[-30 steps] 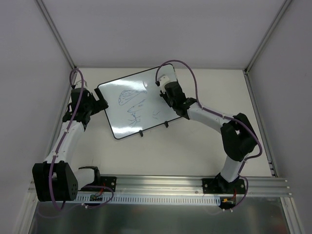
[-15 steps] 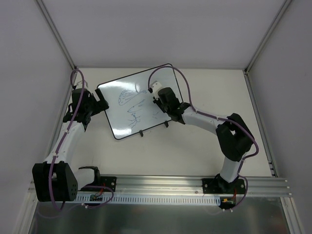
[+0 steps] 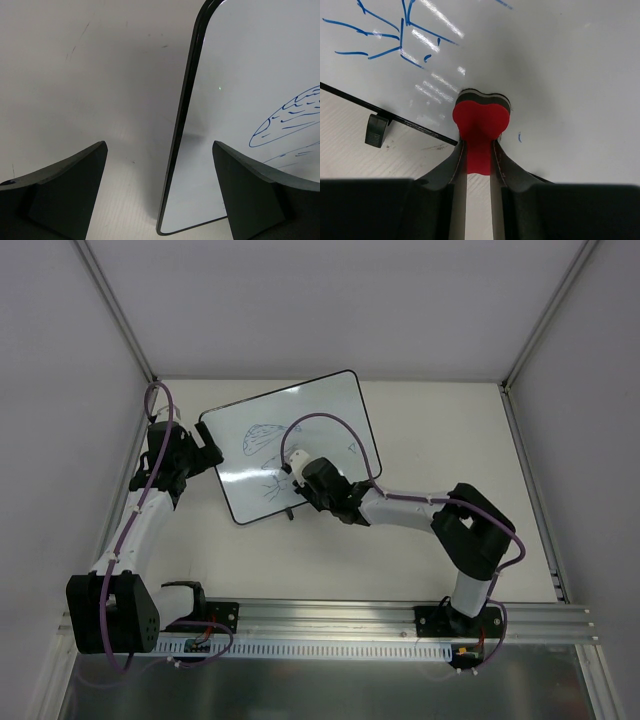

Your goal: Erase the whiteboard

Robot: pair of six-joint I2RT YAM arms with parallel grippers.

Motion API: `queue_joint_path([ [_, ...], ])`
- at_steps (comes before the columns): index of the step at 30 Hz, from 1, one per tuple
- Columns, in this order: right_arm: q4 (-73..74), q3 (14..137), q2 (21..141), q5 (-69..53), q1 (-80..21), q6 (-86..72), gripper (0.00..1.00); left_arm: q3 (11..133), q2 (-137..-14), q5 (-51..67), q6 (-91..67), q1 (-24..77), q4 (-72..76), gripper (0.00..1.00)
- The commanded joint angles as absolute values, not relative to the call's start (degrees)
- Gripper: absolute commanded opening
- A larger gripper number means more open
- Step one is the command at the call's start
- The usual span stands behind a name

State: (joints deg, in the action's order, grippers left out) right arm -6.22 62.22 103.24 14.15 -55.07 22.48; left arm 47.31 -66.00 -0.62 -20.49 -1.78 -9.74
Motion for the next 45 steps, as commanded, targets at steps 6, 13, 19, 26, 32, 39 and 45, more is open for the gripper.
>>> queue_joint_path([
  [6,-5.98,62.66,100.55,15.99,-53.71,22.41,0.0,47.46,-65.83,-0.97,-20.57,-1.14,-8.7,0.88],
  [13,-5.98,69.25,96.15,21.97,-50.36,22.59,0.0,47.55,-65.74,-0.79,-20.65,-1.05,-8.7,0.88],
  [19,-5.89,76.9,100.45,23.47,-47.82,21.36,0.0,47.55,-65.57,-1.05,-20.57,-1.14,-8.7,0.88],
  [26,-5.27,80.51,105.64,25.31,-46.23,15.83,0.0,47.29,-65.3,-1.49,-20.39,-1.14,-8.7,0.88],
  [32,-5.36,78.06,106.96,27.42,-44.04,9.77,0.0,47.2,-65.39,-1.49,-20.39,-0.97,-8.61,0.88],
  [39,-6.15,71.73,104.68,30.5,-41.66,5.71,0.0,47.28,-65.92,-1.49,-20.39,-0.62,-8.61,0.88],
  [45,-6.5,66.28,102.31,31.82,-40.96,3.69,0.0,47.37,-66.45,-1.41,-20.39,-0.62,-8.61,0.88],
])
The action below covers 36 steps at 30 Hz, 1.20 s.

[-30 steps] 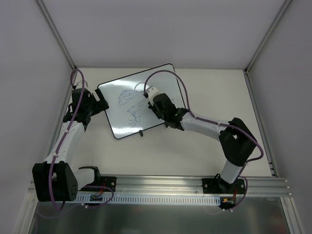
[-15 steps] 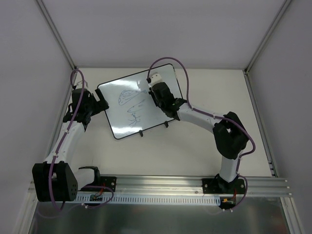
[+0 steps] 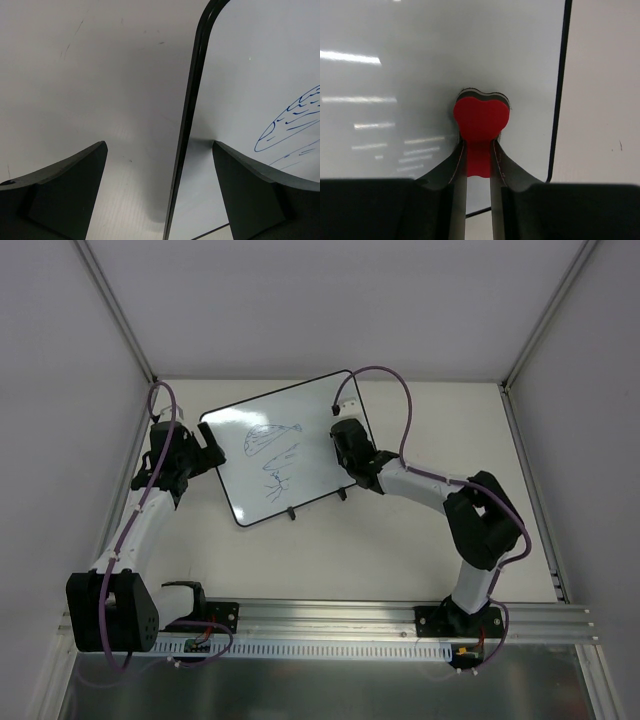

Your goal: Erase the whiteboard

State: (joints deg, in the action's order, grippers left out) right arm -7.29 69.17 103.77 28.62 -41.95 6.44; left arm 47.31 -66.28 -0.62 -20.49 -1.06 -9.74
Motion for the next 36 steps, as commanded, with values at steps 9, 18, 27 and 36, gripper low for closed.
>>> queue_joint_path([
  [9,-6.68,60.64,99.14,31.73,-37.89,3.07,0.0,47.46,-66.88,-1.41,-20.48,-0.7,-8.61,0.88],
  [18,-6.68,65.74,100.28,24.09,-37.88,10.63,0.0,47.64,-66.97,-1.32,-20.39,-0.62,-8.7,0.88],
  [27,-6.68,73.73,104.06,20.93,-38.14,14.06,0.0,47.37,-66.97,-1.41,-20.21,-0.7,-8.7,0.88],
  [36,-6.06,76.64,106.7,19.33,-38.76,13.54,0.0,47.29,-66.89,-1.67,-20.04,-0.53,-8.7,0.88],
])
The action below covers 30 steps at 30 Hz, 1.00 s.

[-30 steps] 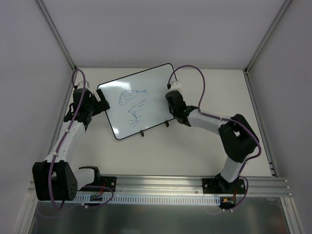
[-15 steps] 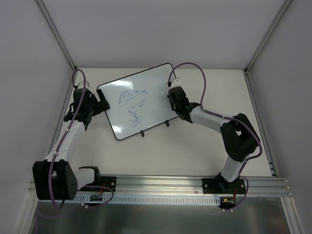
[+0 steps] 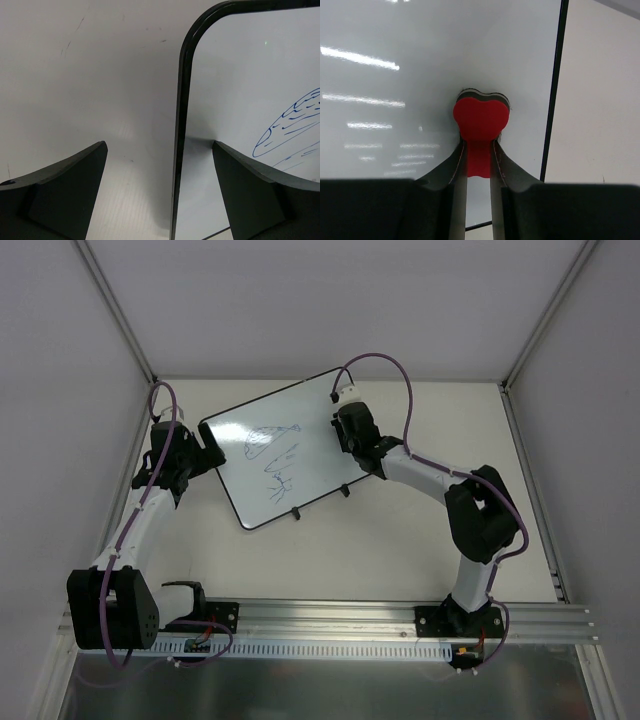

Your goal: Erase the whiteboard

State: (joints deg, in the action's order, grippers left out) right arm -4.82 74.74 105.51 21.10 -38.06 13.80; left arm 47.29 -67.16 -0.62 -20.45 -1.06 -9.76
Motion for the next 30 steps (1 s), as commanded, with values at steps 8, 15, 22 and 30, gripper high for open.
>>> queue_joint_path([
  [8,-6.06,71.2,104.25,21.88,-36.74,11.78,0.0,47.64,-66.97,-1.85,-19.95,-0.61,-8.7,0.88],
  [15,-5.89,68.12,101.78,22.5,-35.77,13.27,0.0,47.81,-67.06,-1.67,-20.21,-0.53,-8.7,0.88],
  [22,-5.36,67.33,101.86,19.6,-39.19,14.94,0.0,47.9,-67.32,-1.41,-20.39,-0.53,-8.7,0.88],
  [30,-6.59,65.39,104.15,13.1,-46.66,14.42,0.0,47.72,-66.53,-1.67,-20.3,-0.53,-8.7,0.89],
])
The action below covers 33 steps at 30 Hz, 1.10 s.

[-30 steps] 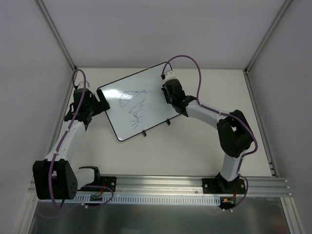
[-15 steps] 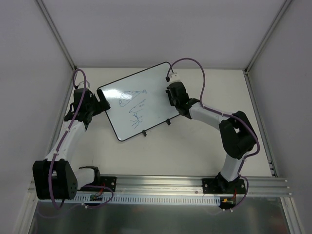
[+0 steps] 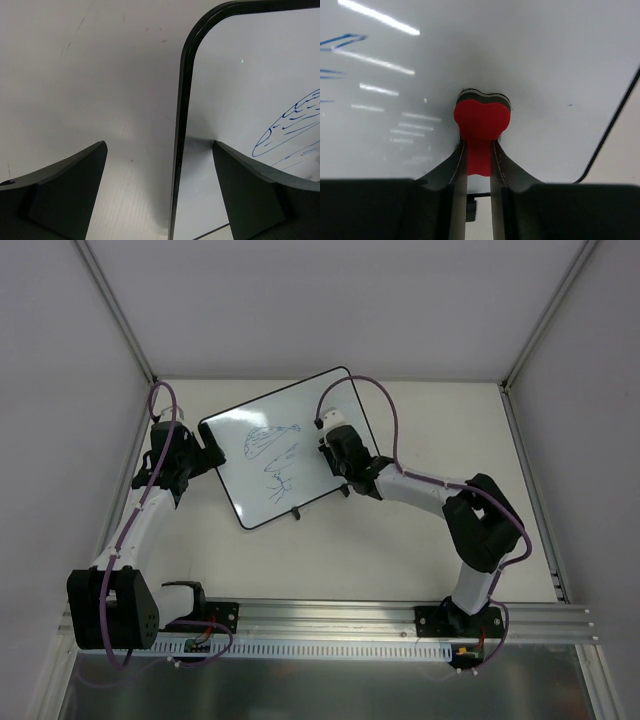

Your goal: Erase the whiteboard

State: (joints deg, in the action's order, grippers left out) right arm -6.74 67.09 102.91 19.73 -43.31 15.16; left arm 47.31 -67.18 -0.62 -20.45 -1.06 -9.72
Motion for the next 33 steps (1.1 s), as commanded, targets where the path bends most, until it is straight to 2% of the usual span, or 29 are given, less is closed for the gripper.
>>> queue_joint_path([
  [1,-6.94,65.04,104.24,12.83,-47.19,13.54,0.0,47.64,-66.45,-1.76,-20.3,-0.61,-8.61,0.89],
  [14,-11.25,55.46,103.45,11.86,-51.07,6.86,0.0,47.81,-66.45,-1.14,-20.65,-0.62,-8.7,0.89],
  [33,-11.25,52.38,98.79,19.42,-44.21,6.68,0.0,47.64,-66.01,-1.05,-20.83,-0.53,-8.61,0.89],
])
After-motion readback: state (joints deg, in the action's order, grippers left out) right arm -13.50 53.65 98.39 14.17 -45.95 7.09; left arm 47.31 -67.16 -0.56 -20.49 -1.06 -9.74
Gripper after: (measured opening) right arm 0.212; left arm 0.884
